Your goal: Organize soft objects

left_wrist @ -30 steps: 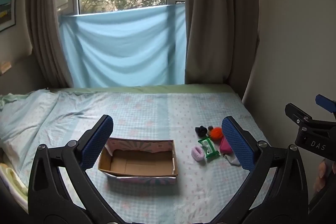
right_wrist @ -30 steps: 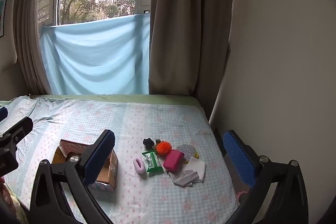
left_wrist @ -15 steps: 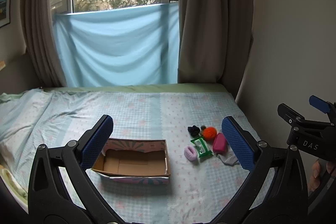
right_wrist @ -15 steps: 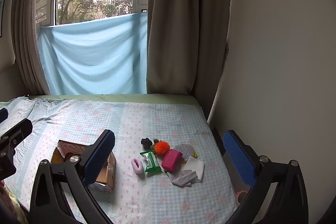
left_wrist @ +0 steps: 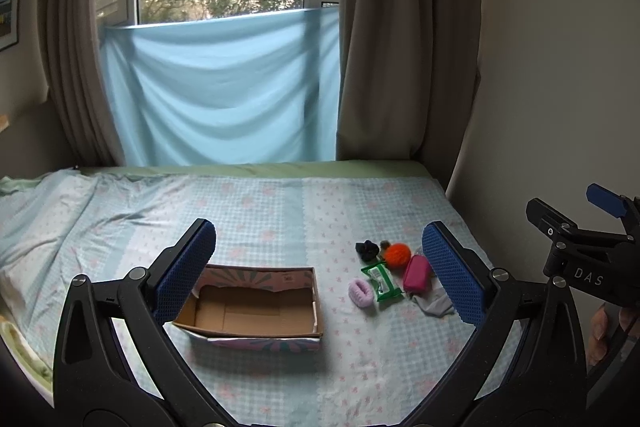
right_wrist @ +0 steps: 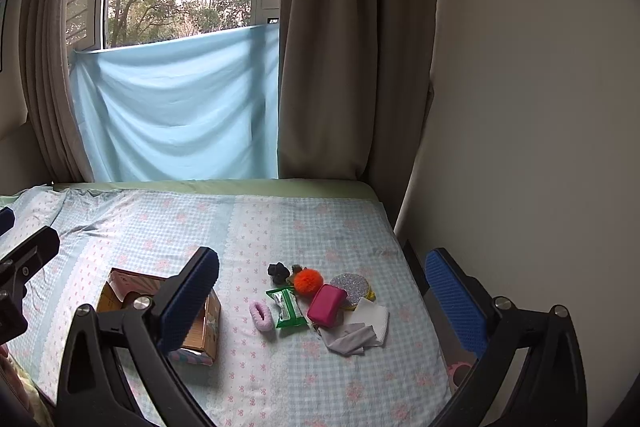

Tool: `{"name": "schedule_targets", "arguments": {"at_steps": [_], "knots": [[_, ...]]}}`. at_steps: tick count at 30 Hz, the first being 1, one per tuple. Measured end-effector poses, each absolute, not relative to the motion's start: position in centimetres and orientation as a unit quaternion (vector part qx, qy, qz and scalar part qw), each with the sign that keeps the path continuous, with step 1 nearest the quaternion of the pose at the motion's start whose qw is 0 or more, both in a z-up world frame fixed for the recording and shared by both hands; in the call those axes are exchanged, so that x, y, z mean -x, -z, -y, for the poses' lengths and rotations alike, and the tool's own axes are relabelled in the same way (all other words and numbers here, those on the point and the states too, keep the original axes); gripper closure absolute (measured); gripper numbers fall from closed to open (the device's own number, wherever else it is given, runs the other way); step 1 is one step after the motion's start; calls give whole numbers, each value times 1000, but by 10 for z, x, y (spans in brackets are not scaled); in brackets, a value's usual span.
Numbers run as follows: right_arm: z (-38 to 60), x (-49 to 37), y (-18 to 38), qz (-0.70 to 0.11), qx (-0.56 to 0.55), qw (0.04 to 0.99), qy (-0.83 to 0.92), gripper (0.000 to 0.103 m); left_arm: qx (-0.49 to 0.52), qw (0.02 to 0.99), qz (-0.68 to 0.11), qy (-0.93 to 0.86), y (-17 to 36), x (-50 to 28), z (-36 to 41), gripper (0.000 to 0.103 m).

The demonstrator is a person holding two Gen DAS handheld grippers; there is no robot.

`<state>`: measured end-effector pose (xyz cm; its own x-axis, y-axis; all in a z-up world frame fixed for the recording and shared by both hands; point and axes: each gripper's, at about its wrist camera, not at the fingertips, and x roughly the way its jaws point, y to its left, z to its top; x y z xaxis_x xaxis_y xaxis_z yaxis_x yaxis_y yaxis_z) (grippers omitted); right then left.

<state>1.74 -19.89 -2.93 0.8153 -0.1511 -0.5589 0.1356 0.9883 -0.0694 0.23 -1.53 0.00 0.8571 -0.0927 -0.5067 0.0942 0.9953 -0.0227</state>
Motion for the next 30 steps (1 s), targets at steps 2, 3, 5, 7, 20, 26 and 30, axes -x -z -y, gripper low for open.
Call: {"name": "schedule_targets", "arguments": {"at_steps": [2,3,5,7,20,26,30], "knots": [[199,-18,29,-295,13,953,75,0,-1,964,-263,48,0,-2,15,1],[199,-17,28,-294,12,953,75,0,-1,964,-262,48,0,-2,15,1],[199,-17,28,-294,12,953,75,0,-1,964,-263,49,0,-2,16,1],[199,-17,27,-293,12,953,75,0,-1,964,-263,48,0,-2,16,1],[198,-15,29,-293,11,953,76,0,0,964,-263,49,0,-1,15,1],[197,-13,30,-294,11,953,75,0,0,963,-263,49,1,0,15,1],[197,-14,30,-294,12,953,76,0,3,963,-264,49,3,3,14,1]]}}
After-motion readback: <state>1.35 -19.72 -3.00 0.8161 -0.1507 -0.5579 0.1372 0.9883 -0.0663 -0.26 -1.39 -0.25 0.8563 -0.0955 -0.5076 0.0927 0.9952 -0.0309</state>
